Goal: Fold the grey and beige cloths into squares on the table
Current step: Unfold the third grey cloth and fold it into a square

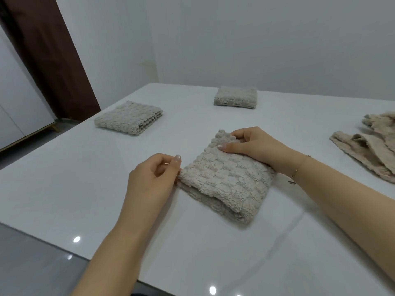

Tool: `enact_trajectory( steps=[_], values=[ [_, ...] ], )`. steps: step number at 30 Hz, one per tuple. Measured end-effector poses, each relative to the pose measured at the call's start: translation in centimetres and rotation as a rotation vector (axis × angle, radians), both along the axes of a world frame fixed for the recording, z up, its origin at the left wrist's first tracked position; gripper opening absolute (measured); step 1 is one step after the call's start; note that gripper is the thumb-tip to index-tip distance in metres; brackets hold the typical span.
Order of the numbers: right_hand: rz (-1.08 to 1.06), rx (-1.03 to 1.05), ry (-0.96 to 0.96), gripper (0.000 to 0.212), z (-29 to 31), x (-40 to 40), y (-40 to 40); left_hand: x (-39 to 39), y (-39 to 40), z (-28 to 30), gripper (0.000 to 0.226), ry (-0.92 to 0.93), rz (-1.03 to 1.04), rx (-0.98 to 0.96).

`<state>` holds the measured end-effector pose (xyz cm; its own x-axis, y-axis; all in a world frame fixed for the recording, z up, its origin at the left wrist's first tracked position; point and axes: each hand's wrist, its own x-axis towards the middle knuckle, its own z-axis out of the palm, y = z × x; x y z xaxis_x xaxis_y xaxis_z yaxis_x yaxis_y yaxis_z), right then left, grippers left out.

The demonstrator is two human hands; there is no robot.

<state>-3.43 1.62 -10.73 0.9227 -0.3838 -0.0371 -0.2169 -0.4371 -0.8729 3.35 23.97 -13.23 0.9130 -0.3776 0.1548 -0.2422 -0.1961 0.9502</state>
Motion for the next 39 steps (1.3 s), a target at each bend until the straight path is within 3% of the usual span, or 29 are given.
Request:
enact_trajectory(
  steps=[3, 8, 11, 14, 16, 20, 24, 33, 37, 39],
  values=[
    [-0.021, -0.060, -0.029, 0.033, -0.2, 0.1, 0.2, -0.4, 0.0, 0.1, 0.015, -0.040, -0.013, 0.019],
    [-0.054, -0.332, -0.048, 0.039, 0.3, 0.0, 0.5, -0.4, -0.1, -0.5, 0.007, -0.148, -0.035, 0.116],
    [-0.153, -0.630, -0.154, 0.041, 1.4, -1.5, 0.5, -0.6, -0.1, -0.4, 0.003, -0.258, 0.001, 0.148],
    [-0.115, -0.761, -0.268, 0.034, 2.4, -4.0, 0.7, -1.3, -0.8, 0.2, 0.019, -0.523, 0.014, 0.201],
    [0.013, -0.788, -0.200, 0.037, 2.3, -5.4, 0.8, -2.3, -1.9, 1.1, 0.034, -0.643, -0.054, 0.228],
    [0.210, -0.838, 0.019, 0.046, 0.3, -6.3, 0.7, -4.6, -4.8, 1.5, 0.057, -0.628, -0.262, 0.494],
    [0.310, -0.759, 0.138, 0.050, -1.5, -6.7, 0.1, -5.7, -5.6, -0.5, 0.071, -0.611, -0.332, 0.886],
    [0.326, -0.452, 0.095, 0.047, -2.6, -7.0, -1.3, -6.3, -5.6, -0.8, 0.105, -0.598, -0.311, 0.962],
    [0.093, 0.067, -0.056, 0.032, -1.4, -7.0, -2.1, -6.4, -5.6, -0.2, 0.083, -0.573, -0.351, 0.980],
    [-0.035, 0.190, -0.125, 0.030, -0.8, -7.1, -2.5, -6.6, -5.5, 0.3, 0.069, -0.574, -0.399, 0.990]
  ],
)
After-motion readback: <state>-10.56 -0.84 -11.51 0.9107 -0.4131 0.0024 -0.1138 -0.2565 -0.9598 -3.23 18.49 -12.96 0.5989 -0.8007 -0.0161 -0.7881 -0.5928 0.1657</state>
